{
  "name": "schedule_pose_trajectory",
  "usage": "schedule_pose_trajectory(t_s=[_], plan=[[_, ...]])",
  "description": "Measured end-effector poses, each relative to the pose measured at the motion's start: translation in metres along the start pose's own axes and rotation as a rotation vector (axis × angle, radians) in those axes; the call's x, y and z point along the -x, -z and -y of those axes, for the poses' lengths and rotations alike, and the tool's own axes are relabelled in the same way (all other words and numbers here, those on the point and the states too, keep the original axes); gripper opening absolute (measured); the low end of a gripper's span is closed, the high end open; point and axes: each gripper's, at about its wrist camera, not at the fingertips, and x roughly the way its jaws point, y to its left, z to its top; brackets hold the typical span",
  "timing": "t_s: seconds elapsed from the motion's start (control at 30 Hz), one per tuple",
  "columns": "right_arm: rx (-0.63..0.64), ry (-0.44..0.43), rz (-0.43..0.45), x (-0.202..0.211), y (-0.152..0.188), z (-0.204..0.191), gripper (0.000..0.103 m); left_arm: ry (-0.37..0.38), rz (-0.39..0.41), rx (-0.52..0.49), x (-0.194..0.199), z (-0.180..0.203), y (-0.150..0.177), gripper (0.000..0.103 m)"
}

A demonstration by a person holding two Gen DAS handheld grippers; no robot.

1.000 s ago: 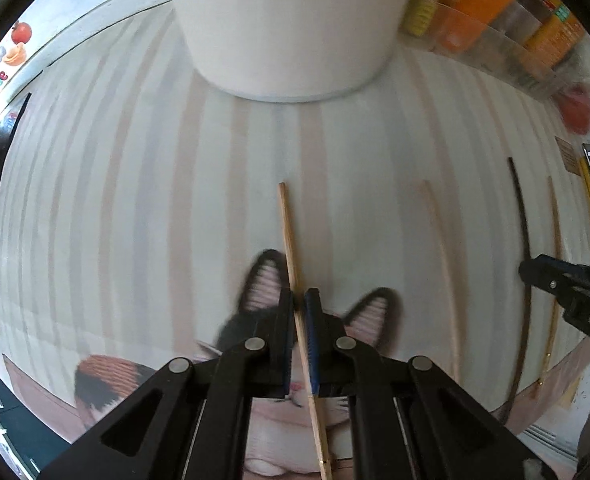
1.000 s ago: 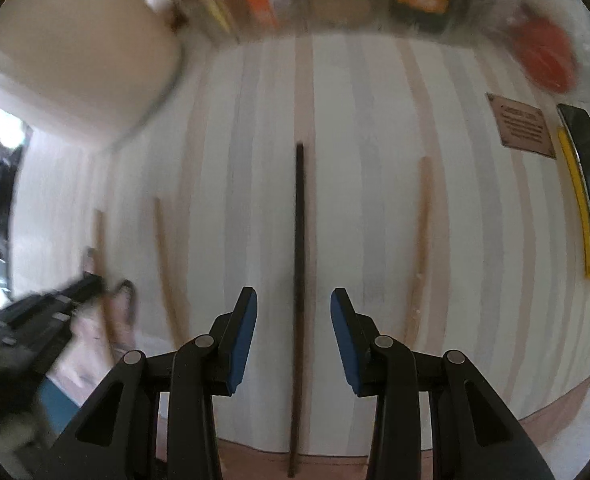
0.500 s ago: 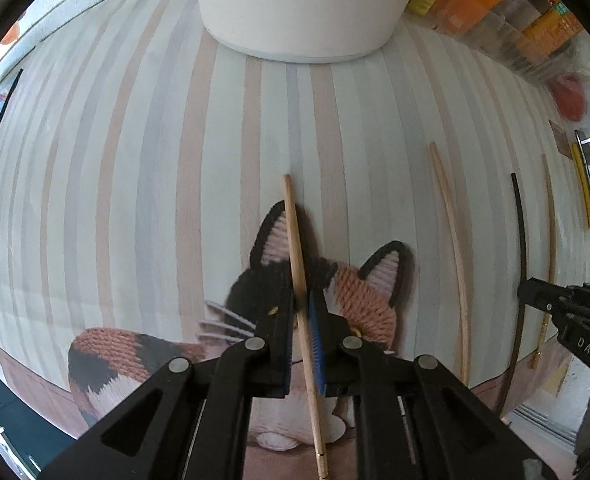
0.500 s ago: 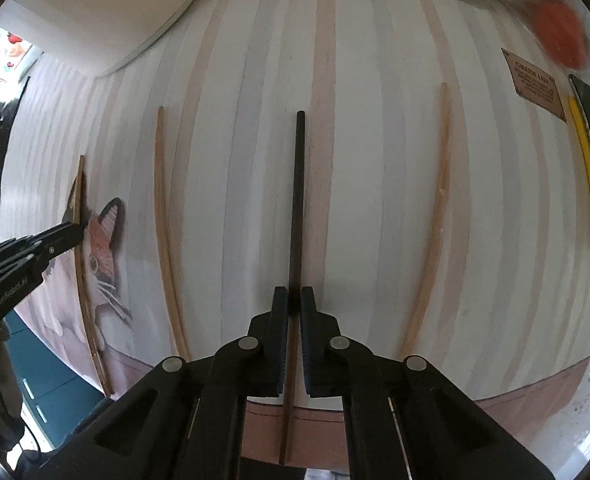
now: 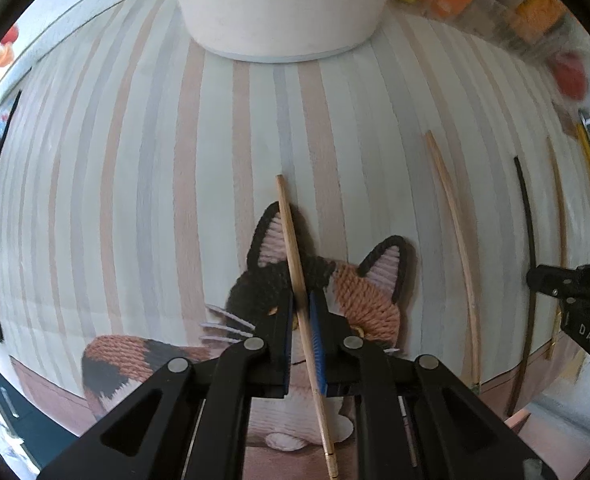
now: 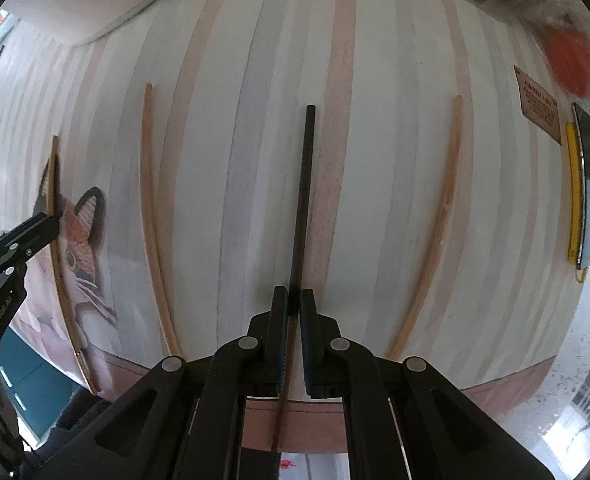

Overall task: Organize utensils
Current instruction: 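Lift both chopsticks and carry them over the holder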

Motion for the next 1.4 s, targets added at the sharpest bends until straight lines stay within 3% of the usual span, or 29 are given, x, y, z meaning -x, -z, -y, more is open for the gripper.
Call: schedule_pose_trajectory(t_s=[0.3,0.43,0.77,0.93,1.0,1.07,1.4], plan=[[-0.012,0.019,0.114,0.007,-0.01,-0.041,0.006,0.034,0.033,-0.008,0.009,0.007,-0.005,0.004],[-0.054,-0.064,0.203,0.019,-0.001,-0.041,0.006,0.058,0.099,-0.024,0.032,0.009,-0.001,0.004],[-0.067,-0.128,0.427,0.078,0.006,-0.066,0.006,0.098,0.325,-0.059,0.117,0.017,0.006,0.004],[-0.041,-0.139,0.543,0.124,0.049,-0.021,0.006,0.113,0.408,-0.064,0.149,0.012,0.005,0.004],[-0.03,-0.14,0.581,0.138,0.056,-0.02,0.005,0.111,0.449,-0.064,0.162,0.011,0.003,0.004],[-0.022,-0.145,0.622,0.152,0.087,0.011,0.005,0.115,0.482,-0.056,0.172,0.008,0.0,0.003],[-0.04,-0.16,0.843,0.228,0.089,0.019,0.005,0.153,0.645,-0.035,0.247,-0.002,-0.012,0.004]])
